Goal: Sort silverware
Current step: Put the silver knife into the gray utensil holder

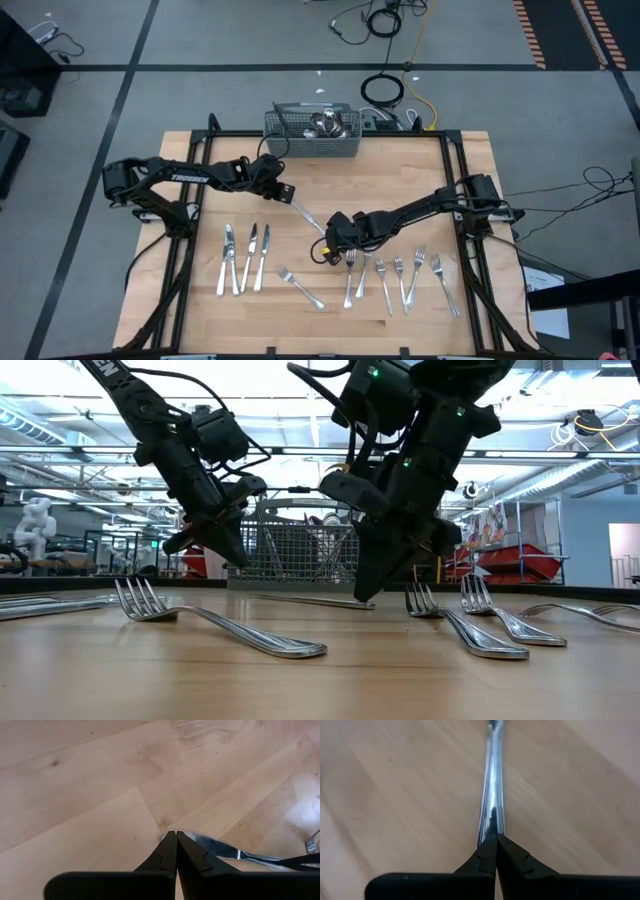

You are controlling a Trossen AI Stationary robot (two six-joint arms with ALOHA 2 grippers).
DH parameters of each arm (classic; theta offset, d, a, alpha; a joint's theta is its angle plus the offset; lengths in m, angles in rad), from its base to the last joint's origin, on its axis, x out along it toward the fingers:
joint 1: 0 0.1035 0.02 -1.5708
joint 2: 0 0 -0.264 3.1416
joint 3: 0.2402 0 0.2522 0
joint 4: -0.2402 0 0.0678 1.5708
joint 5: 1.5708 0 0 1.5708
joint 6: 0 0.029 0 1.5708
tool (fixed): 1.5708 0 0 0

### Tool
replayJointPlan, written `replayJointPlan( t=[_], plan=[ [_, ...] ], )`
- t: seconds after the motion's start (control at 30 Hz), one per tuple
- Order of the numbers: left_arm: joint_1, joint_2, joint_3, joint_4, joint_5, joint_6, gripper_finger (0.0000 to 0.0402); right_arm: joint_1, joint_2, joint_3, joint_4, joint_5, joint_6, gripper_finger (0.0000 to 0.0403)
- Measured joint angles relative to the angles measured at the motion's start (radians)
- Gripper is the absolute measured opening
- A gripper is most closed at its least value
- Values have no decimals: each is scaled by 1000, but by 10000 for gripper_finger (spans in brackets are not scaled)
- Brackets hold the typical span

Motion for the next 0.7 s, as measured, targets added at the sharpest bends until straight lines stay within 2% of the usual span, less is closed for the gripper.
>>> replayJointPlan(
  t=[0.37, 0.53, 0.7],
  plan=[
    [0, 0, 0, 1, 0, 61, 12, 1, 9, 1, 1, -10, -19, 0],
    [0, 13, 0, 29, 6, 104, 53, 1, 9, 1, -4, -10, -40, 0],
    [7, 81, 1, 60, 165, 46, 105, 1, 9, 1, -6, -11, -49, 0]
  ],
)
